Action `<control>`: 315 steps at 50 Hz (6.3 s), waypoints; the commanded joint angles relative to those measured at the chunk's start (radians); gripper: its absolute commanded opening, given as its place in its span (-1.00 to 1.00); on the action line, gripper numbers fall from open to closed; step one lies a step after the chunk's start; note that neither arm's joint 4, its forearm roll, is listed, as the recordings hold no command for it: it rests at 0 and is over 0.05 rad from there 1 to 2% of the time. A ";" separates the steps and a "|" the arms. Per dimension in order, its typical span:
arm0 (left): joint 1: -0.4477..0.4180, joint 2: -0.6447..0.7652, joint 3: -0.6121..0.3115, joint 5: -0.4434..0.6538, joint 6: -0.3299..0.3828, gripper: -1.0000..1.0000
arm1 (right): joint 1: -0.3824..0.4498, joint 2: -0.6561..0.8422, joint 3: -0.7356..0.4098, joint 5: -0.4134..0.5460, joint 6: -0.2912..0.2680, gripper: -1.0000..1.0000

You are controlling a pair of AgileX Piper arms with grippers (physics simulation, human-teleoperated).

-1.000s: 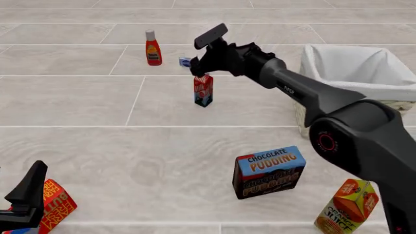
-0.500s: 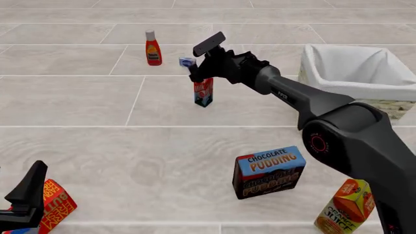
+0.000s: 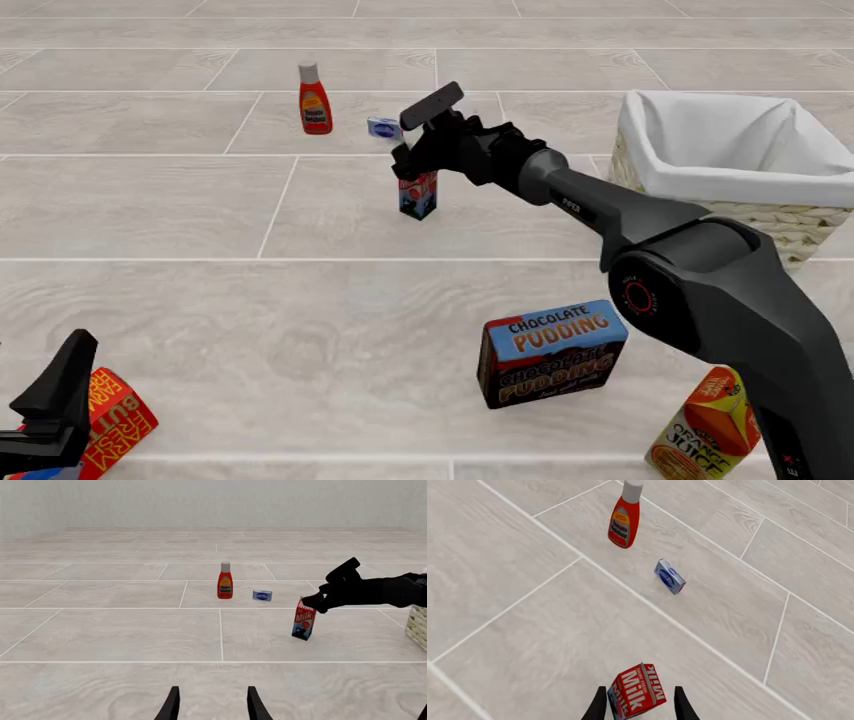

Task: Pick the milk and place it in the basket.

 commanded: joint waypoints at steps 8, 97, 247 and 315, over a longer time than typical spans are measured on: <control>0.000 0.000 0.000 0.000 0.000 1.00 | -0.016 0.043 -0.034 -0.005 -0.010 1.00; 0.000 0.000 0.000 0.000 0.000 1.00 | -0.007 0.013 0.104 -0.125 -0.019 -1.00; 0.000 0.001 0.000 0.000 0.000 1.00 | -0.404 -0.832 0.616 -0.033 -0.042 -1.00; 0.000 0.001 0.000 0.000 0.000 1.00 | -0.661 -0.869 0.778 -0.092 -0.054 -1.00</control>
